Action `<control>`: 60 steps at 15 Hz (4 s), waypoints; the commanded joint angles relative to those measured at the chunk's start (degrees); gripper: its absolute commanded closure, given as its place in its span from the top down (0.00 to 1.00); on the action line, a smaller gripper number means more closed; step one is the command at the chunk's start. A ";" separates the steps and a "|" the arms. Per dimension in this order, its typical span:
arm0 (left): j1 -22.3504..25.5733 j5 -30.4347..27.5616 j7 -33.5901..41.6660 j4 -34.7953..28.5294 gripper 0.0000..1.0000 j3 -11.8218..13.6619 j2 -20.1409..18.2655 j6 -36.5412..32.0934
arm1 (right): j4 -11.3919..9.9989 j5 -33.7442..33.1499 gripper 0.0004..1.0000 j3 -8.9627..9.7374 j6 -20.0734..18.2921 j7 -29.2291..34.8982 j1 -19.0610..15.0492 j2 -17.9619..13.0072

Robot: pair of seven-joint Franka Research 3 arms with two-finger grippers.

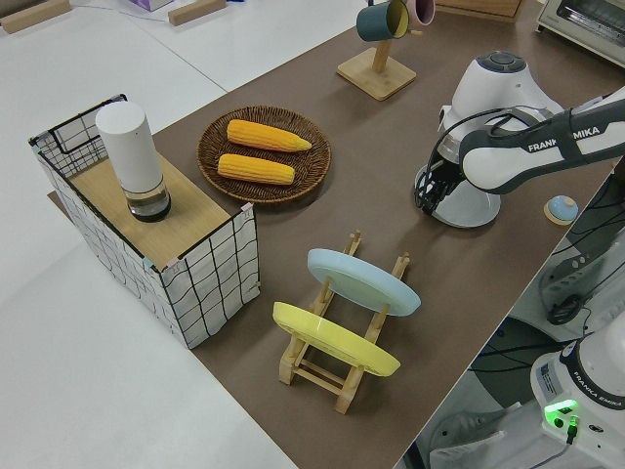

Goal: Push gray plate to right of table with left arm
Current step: 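Lower the left gripper against the gray plate's rim, then push the gray plate with the left gripper toward the right arm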

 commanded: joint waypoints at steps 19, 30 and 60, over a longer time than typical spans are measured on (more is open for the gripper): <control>-15.13 -0.35 -26.53 -0.63 0.00 0.40 3.27 1.29 | 0.46 0.59 0.98 0.86 -0.85 0.14 -1.16 -0.17; -31.57 -0.26 -52.28 6.22 0.00 -0.30 11.00 1.64 | 0.46 0.59 0.98 0.86 -0.85 0.05 -1.16 -0.17; -40.37 3.52 -83.41 41.82 0.00 -7.78 36.50 -1.70 | 0.46 0.59 0.98 0.86 -0.85 0.05 -1.16 -0.17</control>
